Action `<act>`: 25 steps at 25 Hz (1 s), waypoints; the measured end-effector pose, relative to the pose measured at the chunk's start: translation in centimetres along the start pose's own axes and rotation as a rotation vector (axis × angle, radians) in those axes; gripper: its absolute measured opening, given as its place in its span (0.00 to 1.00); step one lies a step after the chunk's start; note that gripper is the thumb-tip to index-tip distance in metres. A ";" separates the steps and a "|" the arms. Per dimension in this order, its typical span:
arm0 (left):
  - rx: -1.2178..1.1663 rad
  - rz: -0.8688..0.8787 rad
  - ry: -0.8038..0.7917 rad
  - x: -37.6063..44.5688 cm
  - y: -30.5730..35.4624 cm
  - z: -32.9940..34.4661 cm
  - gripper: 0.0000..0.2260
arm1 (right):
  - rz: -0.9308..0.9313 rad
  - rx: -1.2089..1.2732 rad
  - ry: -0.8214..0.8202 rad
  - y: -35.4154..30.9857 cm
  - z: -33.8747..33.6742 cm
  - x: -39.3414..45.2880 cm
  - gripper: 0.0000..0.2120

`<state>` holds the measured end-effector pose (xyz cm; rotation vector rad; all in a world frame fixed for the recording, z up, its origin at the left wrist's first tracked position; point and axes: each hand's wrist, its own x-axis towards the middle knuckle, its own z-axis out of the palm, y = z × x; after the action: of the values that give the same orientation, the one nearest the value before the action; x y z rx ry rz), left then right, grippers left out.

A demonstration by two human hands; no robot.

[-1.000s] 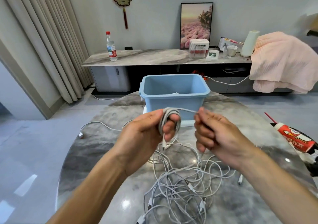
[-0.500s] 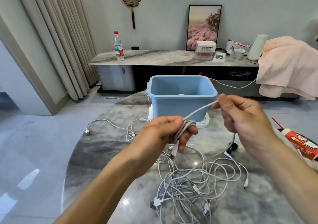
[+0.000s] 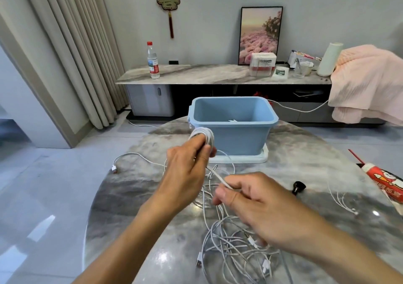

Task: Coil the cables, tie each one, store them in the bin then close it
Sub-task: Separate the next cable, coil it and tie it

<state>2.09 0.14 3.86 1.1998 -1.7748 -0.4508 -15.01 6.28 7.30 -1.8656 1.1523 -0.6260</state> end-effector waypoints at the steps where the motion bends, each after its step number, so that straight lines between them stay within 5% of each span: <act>1: 0.006 0.037 -0.058 -0.2 0.2 0.0 0.13 | -0.049 -0.070 0.037 -0.5 -1.5 -0.4 0.17; 4: -0.341 -0.003 -0.335 -0.5 2.1 -0.2 0.18 | -0.307 -0.302 0.413 0.3 -6.3 0.2 0.18; 6: -0.657 -0.109 -0.468 -0.9 3.8 0.3 0.17 | -0.398 -0.179 0.530 2.4 -7.2 1.5 0.14; 9: -1.033 -0.296 -0.357 -0.6 4.0 1.0 0.15 | -0.375 -0.039 0.547 4.9 -4.1 3.2 0.10; 15: -0.893 -0.343 -0.448 0.1 3.0 0.4 0.17 | -0.502 -0.375 0.837 4.2 -6.3 2.9 0.14; 20: -0.714 -0.272 -0.431 -0.3 3.0 0.5 0.16 | -0.615 -0.466 0.813 4.1 -6.9 2.6 0.12; 25: -1.067 -0.285 -0.449 -0.9 4.0 0.5 0.15 | -0.336 0.064 0.557 6.2 -2.3 3.9 0.22</act>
<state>-0.37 2.65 6.01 0.5707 -1.3267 -1.6786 -17.92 0.46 3.21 -1.9000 1.1390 -1.4223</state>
